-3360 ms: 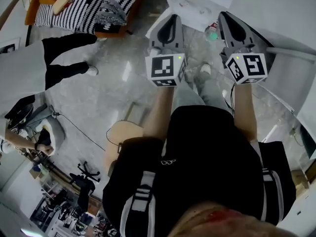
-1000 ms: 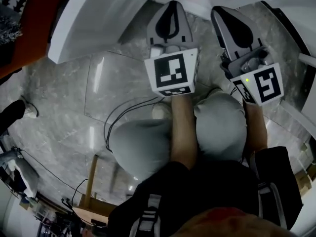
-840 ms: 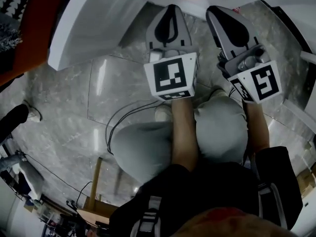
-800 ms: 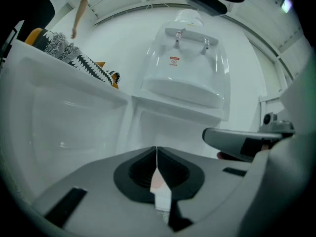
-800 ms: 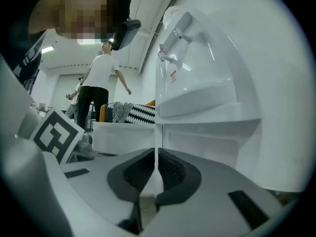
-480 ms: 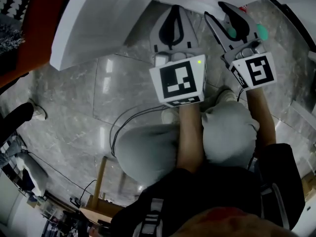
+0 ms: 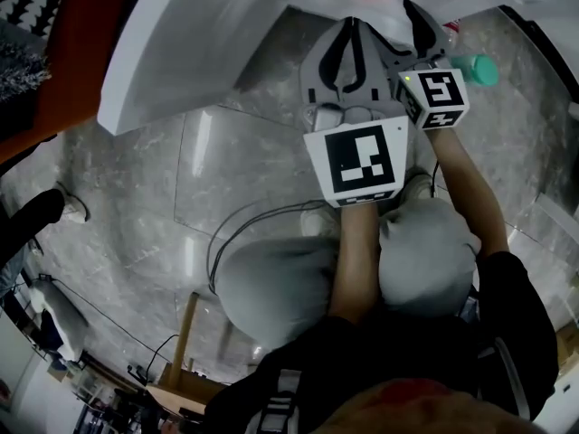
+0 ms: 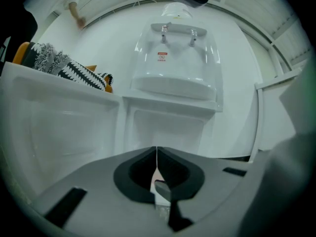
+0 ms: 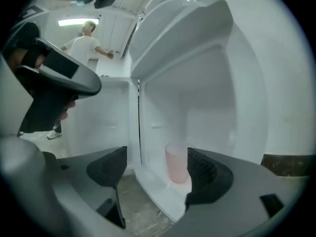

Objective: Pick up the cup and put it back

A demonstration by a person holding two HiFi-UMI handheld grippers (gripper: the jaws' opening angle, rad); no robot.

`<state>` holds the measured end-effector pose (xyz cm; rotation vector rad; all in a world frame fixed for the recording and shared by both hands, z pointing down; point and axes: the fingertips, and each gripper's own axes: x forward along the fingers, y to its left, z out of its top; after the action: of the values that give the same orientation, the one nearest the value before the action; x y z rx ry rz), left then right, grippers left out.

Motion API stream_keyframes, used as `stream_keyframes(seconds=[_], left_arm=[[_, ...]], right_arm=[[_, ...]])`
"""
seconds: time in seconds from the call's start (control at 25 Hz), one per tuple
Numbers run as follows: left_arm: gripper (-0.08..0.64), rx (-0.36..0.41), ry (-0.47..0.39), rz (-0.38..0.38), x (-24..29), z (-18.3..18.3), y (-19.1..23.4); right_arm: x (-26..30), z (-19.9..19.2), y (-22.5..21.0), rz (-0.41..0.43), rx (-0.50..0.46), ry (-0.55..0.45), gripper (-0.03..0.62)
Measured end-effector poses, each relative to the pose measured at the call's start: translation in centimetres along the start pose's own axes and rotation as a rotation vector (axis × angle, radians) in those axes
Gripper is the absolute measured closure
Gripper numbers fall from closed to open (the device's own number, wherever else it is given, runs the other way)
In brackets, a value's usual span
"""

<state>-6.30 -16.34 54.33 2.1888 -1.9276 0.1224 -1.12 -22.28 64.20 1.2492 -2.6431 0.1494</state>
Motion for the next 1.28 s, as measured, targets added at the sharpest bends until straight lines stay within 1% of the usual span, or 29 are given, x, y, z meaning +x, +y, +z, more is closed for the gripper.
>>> stream_keyframes(seconds=[0.12,0.28,0.36,0.52,0.6,0.76,1.0,1.28], left_arm=[[0.546,-0.003,-0.004,0.014,-0.1,-0.1,0.4],[0.546,-0.035,0.005,0.020,-0.3,-0.9,0.7],[0.546,-0.018,0.012,0.022,-0.5,-1.2,1.3],[0.546,-0.015,0.027,0.049,-0.7,-1.9,2.5],[0.546,-0.013,0.034,0.052,-0.7,-2.2,2.7],[0.546,-0.001,0.044,0.051,-0.8,-2.5,2.7],[0.546,0.024,0.058,0.030,-0.6,-2.8,2.3],[0.546,0.020,0.069,0.034,-0.7,-3.3,2.7]], right_arm=[[1.7,-1.5,-0.5,-0.033,0.045,0.005,0.219],[3.0,-3.5,-1.7,-0.071,0.065,0.024,0.201],[3.7,-4.0,-2.1,-0.094,0.081,0.011,0.201],[5.1,-4.4,-3.0,-0.121,0.097,-0.009,0.201],[5.8,-4.7,-3.5,-0.134,0.095,-0.003,0.201],[7.3,-5.7,-4.0,-0.158,0.098,0.027,0.187],[8.8,-5.2,-5.5,-0.194,0.113,0.016,0.184],[10.3,-5.5,-5.9,-0.206,0.131,0.046,0.186]])
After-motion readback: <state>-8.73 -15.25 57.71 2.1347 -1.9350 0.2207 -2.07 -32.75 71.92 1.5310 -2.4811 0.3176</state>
